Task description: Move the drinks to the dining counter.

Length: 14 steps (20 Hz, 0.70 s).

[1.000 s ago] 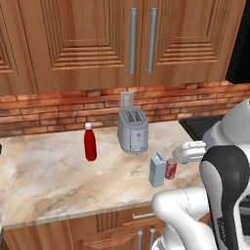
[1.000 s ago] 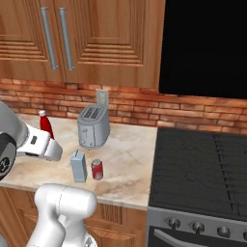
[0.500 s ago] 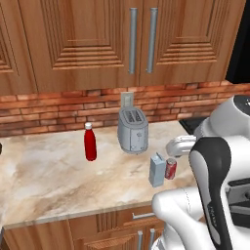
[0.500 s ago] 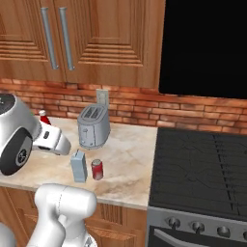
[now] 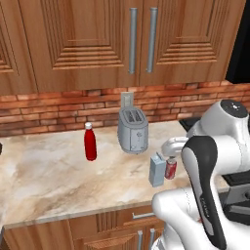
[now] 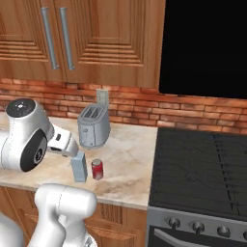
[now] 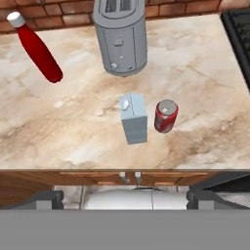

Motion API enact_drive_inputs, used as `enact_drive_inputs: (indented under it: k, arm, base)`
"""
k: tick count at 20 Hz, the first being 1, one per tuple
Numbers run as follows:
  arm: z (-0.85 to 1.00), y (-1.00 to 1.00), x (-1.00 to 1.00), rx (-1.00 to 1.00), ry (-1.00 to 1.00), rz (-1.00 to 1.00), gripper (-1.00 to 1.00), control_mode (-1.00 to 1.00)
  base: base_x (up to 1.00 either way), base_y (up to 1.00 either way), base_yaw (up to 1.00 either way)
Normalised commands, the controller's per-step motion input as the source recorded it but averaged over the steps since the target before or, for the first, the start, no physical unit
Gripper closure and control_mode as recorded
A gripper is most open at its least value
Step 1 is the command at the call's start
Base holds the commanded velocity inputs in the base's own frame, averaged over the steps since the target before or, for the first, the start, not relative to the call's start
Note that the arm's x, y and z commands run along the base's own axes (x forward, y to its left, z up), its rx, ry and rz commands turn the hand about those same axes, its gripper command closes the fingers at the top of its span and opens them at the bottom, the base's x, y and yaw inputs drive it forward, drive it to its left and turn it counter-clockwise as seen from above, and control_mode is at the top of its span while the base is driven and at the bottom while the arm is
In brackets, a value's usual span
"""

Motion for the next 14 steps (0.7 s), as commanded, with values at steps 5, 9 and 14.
enact_drive_inputs:
  k: [5, 9, 14]
  arm:
    - [-0.37, 0.0, 0.23, 0.01, 0.0, 0.0, -1.0, -1.0]
    - [-0.33, 0.0, 0.15, 0.0, 0.0, 0.0, -1.0, -1.0]
    - [-0.27, 0.0, 0.13, -0.01, 0.0, 0.0, -1.0, -1.0]
  base:
    - [0.0, 0.0, 0.0]
    - [0.0, 0.0, 0.0]
    - [0.0, 0.0, 0.0]
